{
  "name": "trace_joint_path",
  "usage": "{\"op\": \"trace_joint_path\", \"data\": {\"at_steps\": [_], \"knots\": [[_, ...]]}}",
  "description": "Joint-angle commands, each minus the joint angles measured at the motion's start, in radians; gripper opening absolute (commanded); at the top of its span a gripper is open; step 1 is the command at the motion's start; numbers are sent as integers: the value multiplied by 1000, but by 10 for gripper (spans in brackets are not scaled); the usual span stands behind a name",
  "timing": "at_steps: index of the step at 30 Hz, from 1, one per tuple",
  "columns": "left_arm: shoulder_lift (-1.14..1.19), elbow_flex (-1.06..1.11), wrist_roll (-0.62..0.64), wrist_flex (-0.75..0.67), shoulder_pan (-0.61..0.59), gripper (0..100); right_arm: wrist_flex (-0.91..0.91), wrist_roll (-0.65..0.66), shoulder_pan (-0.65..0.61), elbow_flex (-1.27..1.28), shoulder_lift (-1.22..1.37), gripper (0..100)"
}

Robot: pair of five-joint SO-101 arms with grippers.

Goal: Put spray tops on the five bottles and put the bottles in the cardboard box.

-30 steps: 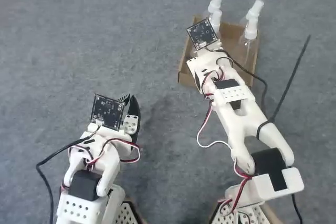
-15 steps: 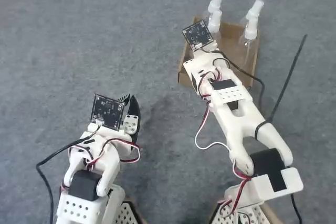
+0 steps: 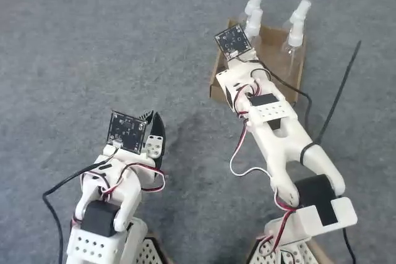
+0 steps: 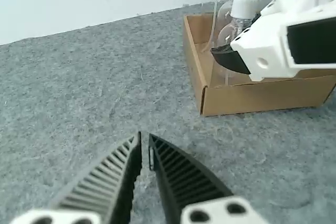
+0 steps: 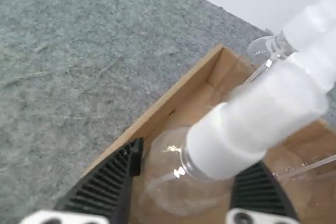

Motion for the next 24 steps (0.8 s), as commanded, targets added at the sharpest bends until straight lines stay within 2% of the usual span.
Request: {"op": "trace_joint_path", "data": {"at_steps": [1,4,19,24], "knots": [[-18,-8,0,-34,-2,11,7,12,-8,-17,-30,304],[-18,-8,0,-34,-2,11,7,12,-10,-17,-30,335],[-18,-8,0,-34,-2,11,8,12,-12,-38,-70,330],[-18,-8,0,-34,-2,11,107,12,-41,-40,-156,329]]}}
